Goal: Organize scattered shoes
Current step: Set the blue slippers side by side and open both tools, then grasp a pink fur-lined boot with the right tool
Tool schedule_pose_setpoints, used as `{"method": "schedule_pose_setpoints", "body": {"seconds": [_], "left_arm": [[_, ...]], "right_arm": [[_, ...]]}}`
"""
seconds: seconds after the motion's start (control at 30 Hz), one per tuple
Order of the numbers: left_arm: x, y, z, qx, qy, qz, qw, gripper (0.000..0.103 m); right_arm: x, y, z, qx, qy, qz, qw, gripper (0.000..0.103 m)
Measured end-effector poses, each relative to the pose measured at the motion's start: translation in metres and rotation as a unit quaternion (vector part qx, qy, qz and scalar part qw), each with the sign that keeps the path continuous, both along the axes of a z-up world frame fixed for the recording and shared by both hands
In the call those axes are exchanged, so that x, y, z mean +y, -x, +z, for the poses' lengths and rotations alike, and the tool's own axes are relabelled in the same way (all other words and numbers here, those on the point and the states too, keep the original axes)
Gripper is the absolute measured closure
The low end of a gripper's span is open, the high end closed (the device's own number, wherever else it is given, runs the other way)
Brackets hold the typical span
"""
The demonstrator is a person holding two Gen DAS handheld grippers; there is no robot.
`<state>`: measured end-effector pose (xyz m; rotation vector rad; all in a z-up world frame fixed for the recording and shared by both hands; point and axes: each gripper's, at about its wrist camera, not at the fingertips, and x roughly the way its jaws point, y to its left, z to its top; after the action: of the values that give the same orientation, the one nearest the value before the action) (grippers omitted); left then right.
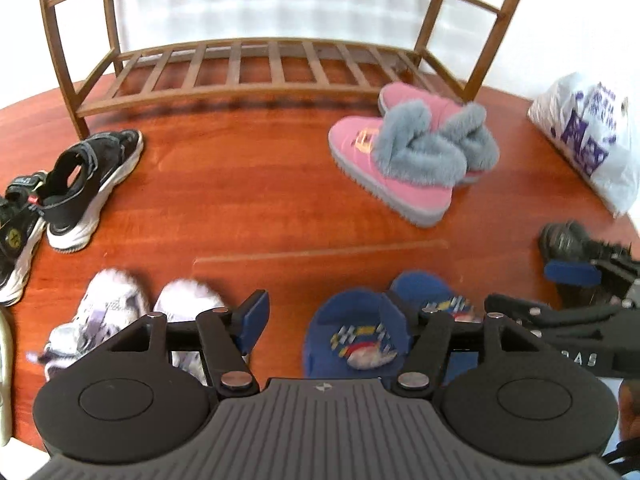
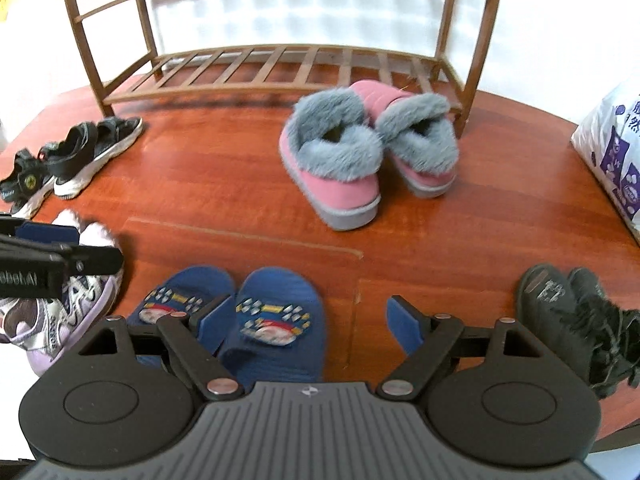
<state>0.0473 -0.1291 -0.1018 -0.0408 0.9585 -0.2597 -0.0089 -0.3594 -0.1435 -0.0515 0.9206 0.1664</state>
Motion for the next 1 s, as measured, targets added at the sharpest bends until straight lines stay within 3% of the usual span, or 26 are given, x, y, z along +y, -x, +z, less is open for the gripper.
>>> {"method": "schedule_pose_setpoints", "body": {"seconds": [0.27, 0.5, 0.63, 0.73, 1.0], "left_arm": [[-0.022, -0.017, 0.009, -0.008, -0.001, 0.004, 1.0000, 0.037], [-0.031, -0.014, 0.008, 0.006, -0.006, 0.006, 0.9999, 0.036], [-0.034, -0.011, 0.007, 0.010, -0.011, 0.004, 0.9999, 0.036], [-0.036, -0.009, 0.005, 0.011, -0.019, 0.005, 0.9997, 0.036], [-0.027, -0.005, -0.004, 0.032, -0.025, 0.027, 0.9988, 0.035]], "right_arm": [[-0.038, -0.040, 0.014, -0.025, 0.016, 0.008, 1.000, 0.016], [-0.061, -0.099, 0.021, -0.038, 0.021, 0.021, 0.999, 0.018], [-0.065, -0.138, 0.014, -0.036, 0.025, 0.042, 0.998, 0.023], [-0.062, -0.164, 0.004, -0.031, 0.035, 0.057, 0.997, 0.033], [-0.054, -0.214, -0.030, -0.016, 0.043, 0.064, 0.997, 0.036]]}}
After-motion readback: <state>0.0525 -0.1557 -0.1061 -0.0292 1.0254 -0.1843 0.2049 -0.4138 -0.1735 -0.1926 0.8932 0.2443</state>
